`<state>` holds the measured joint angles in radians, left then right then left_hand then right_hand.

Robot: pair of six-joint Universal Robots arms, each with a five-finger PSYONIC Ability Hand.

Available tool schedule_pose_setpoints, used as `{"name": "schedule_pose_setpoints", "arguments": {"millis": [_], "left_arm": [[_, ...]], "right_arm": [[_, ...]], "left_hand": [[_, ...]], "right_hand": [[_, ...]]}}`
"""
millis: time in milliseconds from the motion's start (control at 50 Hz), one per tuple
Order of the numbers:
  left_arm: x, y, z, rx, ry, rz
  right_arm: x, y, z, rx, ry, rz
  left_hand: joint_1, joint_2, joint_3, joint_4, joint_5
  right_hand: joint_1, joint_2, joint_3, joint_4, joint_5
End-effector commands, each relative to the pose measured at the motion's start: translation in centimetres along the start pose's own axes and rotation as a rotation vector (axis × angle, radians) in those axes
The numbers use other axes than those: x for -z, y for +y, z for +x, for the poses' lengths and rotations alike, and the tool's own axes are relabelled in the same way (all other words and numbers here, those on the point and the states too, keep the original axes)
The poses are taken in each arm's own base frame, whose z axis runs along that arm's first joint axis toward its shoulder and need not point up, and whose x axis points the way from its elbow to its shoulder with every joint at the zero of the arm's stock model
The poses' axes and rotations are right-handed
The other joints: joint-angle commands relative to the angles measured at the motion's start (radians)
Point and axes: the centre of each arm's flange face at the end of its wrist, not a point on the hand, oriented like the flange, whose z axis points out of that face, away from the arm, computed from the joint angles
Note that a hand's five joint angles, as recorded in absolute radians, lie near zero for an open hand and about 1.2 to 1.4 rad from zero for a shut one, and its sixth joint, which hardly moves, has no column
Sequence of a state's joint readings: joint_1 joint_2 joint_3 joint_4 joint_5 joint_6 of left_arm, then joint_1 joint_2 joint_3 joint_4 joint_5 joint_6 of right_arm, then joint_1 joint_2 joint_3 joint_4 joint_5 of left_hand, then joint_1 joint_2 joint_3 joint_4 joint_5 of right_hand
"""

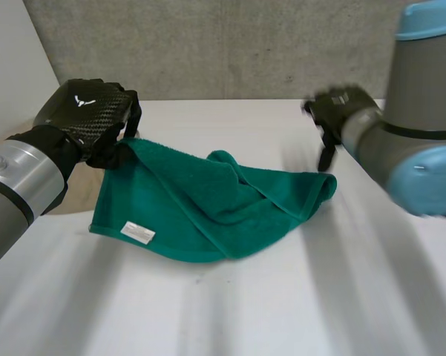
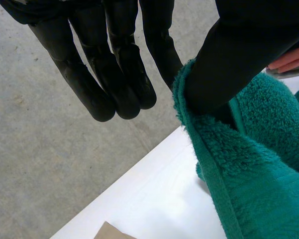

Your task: Fold the laundry.

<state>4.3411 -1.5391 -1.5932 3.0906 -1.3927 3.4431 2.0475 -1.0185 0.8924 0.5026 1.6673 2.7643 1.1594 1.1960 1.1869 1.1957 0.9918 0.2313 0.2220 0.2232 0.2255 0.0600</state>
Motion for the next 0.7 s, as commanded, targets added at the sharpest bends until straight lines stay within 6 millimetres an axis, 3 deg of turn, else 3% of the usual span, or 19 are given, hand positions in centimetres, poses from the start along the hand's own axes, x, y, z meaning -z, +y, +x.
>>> {"name": "schedule_pose_setpoints", "arguments": {"millis": [20, 120, 220, 300, 420, 440, 500, 520, 580, 660, 700], "left_arm": [[0.1, 0.0, 0.1, -0.001, 0.005, 0.0], [0.3, -0.3, 0.2, 0.0, 0.007, 0.004], [0.5, -0.6, 0.2, 0.001, 0.006, 0.015], [0.5, -0.8, 0.2, 0.0, 0.006, 0.021], [0.6, -0.7, 0.3, 0.001, 0.01, 0.019], [0.5, -0.7, 0.3, 0.001, 0.01, 0.018], [0.5, -0.7, 0.4, -0.001, 0.01, 0.018], [0.5, -0.7, 0.3, -0.001, 0.006, 0.016], [0.5, -0.7, 0.2, -0.001, -0.002, 0.015], [0.4, -0.5, -0.1, -0.004, -0.017, 0.008], [0.4, -0.5, -0.2, -0.007, -0.021, 0.006]], "right_arm": [[4.4, 5.2, -2.8, -0.136, -0.245, -0.206], [4.5, 8.1, -6.2, -0.261, -0.336, -0.191], [3.2, 10.5, -10.1, -0.283, -0.335, -0.112], [2.2, 11.5, -12.2, -0.226, -0.295, -0.07], [0.6, 12.1, -13.6, -0.154, -0.207, -0.006], [0.3, 12.1, -13.7, -0.146, -0.195, 0.006], [-0.5, 12.0, -13.6, -0.127, -0.155, 0.044], [-0.7, 11.8, -13.3, -0.122, -0.134, 0.056], [-0.5, 11.3, -12.6, -0.13, -0.111, 0.068], [0.8, 8.4, -10.3, -0.16, -0.087, 0.137], [1.6, 6.2, -8.0, -0.179, -0.07, 0.188]], "left_hand": [[0.237, 0.2, 0.209, 0.201, 0.23], [0.237, 0.2, 0.209, 0.201, 0.23], [0.237, 0.2, 0.209, 0.201, 0.23], [0.237, 0.2, 0.209, 0.201, 0.23], [0.237, 0.2, 0.209, 0.201, 0.23], [0.237, 0.2, 0.209, 0.201, 0.23], [0.237, 0.2, 0.209, 0.201, 0.23], [0.237, 0.2, 0.209, 0.201, 0.23], [0.237, 0.2, 0.209, 0.201, 0.23], [0.237, 0.2, 0.209, 0.201, 0.23], [0.237, 0.2, 0.209, 0.201, 0.23]], "right_hand": [[0.219, 0.228, 0.227, 0.225, 0.216], [0.301, 0.311, 0.31, 0.307, 0.298], [0.298, 0.308, 0.307, 0.304, 0.295], [0.301, 0.311, 0.31, 0.307, 0.298], [0.336, 0.346, 0.345, 0.342, 0.333], [0.374, 0.384, 0.383, 0.38, 0.371], [0.811, 0.82, 0.819, 0.816, 0.807], [1.161, 1.171, 1.17, 1.167, 1.158], [1.165, 1.174, 1.173, 1.171, 1.162], [1.165, 1.174, 1.173, 1.171, 1.162], [1.165, 1.174, 1.173, 1.171, 1.162]]}}
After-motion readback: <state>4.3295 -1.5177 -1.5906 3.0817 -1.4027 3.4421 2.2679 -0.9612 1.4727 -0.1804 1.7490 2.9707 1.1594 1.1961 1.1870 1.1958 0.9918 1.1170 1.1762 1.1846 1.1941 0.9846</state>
